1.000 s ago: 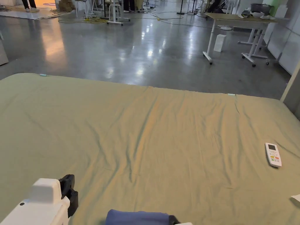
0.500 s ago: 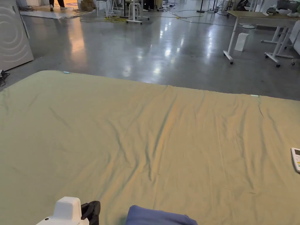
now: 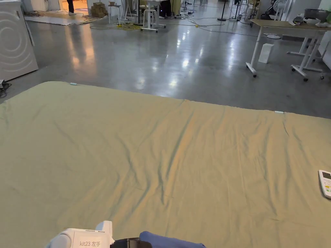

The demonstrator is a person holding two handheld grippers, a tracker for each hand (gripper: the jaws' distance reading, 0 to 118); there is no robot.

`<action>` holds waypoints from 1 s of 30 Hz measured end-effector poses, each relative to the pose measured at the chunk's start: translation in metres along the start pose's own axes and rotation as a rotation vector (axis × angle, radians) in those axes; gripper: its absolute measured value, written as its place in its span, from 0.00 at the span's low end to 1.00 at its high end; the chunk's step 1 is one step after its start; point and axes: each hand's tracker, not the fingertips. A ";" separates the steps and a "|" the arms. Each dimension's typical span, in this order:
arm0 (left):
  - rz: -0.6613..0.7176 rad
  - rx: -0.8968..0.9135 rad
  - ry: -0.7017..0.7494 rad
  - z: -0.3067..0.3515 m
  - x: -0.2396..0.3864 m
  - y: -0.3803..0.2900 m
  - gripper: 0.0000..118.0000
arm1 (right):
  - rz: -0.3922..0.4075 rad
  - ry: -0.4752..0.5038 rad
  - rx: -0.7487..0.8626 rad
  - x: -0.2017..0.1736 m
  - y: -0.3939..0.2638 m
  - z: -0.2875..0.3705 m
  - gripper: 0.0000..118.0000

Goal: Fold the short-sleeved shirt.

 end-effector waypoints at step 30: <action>-0.044 -0.011 -0.120 0.052 0.000 0.046 0.18 | -0.070 -0.037 0.137 0.052 0.081 0.036 0.00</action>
